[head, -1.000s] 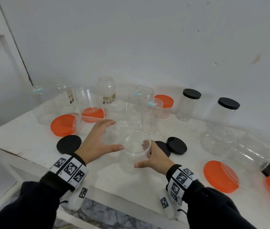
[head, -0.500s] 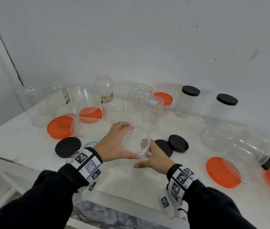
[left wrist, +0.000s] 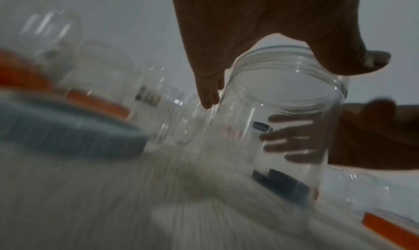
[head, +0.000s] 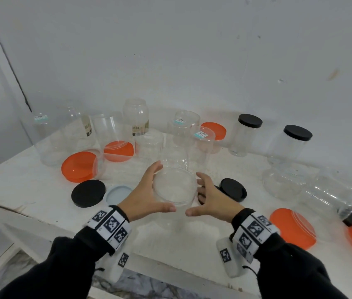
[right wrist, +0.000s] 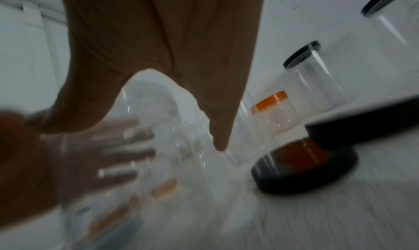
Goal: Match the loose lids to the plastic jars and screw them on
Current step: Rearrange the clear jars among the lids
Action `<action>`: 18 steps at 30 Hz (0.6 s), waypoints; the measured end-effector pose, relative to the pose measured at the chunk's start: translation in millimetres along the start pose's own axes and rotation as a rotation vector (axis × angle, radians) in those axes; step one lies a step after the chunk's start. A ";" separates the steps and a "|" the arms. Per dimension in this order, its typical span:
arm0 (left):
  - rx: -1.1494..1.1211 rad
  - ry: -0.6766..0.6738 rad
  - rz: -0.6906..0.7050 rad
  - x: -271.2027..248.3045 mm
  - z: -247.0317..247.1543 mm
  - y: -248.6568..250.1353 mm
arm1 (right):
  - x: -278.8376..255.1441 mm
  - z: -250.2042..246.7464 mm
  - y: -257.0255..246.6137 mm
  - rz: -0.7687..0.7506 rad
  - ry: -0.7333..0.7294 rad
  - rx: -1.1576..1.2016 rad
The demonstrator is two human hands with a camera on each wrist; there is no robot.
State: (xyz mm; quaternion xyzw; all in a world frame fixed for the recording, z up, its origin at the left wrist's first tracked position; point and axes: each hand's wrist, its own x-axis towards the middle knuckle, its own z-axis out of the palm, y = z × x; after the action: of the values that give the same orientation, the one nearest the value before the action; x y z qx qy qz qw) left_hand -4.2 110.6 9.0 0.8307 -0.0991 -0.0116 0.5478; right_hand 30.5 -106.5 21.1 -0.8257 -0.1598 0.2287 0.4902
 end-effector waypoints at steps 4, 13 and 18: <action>-0.145 0.027 -0.062 -6.1 9.9 -15.3 | -7.4 -22.7 -44.4 -0.064 -0.028 -0.189; -0.190 0.055 -0.064 -4.0 16.6 -13.0 | 16.4 0.1 -99.0 -0.106 -0.268 -0.904; -0.186 0.074 -0.078 -5.9 18.3 -15.5 | 20.6 0.2 -108.9 -0.072 -0.356 -1.002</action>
State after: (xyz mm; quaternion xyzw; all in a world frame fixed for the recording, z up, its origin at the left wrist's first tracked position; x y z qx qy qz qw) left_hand -9.9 101.0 -13.0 0.7793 -0.0449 -0.0111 0.6250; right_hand 43.5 -45.3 112.6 -0.9011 -0.3584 0.2438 0.0087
